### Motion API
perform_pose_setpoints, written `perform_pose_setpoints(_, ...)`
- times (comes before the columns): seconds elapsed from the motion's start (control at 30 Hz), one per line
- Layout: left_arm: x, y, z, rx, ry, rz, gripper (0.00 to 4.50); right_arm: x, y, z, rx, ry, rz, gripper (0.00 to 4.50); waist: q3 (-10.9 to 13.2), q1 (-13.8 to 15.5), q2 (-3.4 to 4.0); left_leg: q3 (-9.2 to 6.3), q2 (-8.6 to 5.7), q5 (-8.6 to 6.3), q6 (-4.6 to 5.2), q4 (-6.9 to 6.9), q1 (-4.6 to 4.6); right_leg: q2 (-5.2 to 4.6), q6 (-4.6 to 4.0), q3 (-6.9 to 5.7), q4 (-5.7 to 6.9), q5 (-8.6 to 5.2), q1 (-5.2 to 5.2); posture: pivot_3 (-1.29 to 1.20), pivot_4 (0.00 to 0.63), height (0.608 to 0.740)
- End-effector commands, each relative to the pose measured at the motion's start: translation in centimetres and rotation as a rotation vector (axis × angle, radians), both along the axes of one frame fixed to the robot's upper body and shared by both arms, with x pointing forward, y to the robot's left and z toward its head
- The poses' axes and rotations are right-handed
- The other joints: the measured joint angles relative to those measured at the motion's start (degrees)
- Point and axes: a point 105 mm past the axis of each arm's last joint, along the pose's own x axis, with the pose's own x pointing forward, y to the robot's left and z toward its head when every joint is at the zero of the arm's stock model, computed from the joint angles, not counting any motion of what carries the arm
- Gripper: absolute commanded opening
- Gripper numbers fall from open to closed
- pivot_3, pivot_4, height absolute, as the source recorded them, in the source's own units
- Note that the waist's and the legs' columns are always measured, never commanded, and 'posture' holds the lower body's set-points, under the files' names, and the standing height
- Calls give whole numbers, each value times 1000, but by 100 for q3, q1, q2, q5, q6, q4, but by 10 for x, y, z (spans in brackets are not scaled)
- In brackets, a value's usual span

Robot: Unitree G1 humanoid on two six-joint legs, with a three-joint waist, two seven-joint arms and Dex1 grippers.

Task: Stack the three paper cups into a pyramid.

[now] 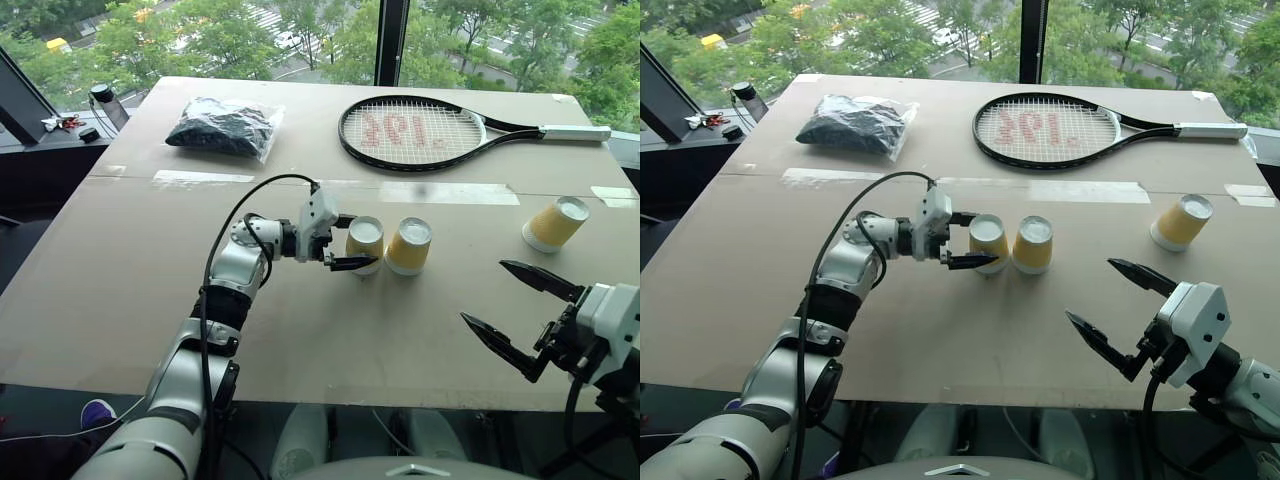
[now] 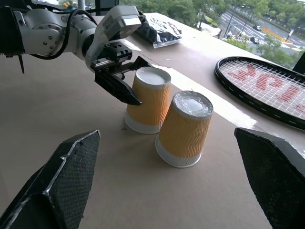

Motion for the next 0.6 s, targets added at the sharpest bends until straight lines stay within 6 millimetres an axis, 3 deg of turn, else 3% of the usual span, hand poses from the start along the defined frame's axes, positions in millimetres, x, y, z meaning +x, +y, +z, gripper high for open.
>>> perform_pose_setpoints(0.03,-7,20,21,-48,-35,40,4462,11,-8,1,-21,-23,-77,4500,0,-28,0,0,0,0,0,0,0,0,0,-1,0,0,0,0,150,740)
perform_pose_setpoints(0.23,-23,51,30,-76,-54,131,4462,56,-47,-5,-30,-19,-343,4500,1,-62,2,-1,0,1,-2,0,2,-9,-1,15,1,0,1,0,150,740)
perform_pose_setpoints(0.33,-51,58,38,-122,53,48,4462,80,-79,-3,-68,-42,-520,4500,3,-52,5,-1,-2,7,-11,0,1,-11,-1,16,1,0,0,0,150,740)
perform_pose_setpoints(0.47,-85,53,64,-164,75,-57,4462,109,-109,6,-39,-79,-711,4500,9,-70,12,1,-1,12,-21,-5,-2,-18,-2,19,0,-1,-4,0,150,740)
perform_pose_setpoints(0.6,-103,37,87,-206,54,-105,4462,132,-121,10,30,-60,-778,4500,10,-83,15,2,-3,10,-17,-4,1,-18,-1,20,1,-1,-2,0,150,740)
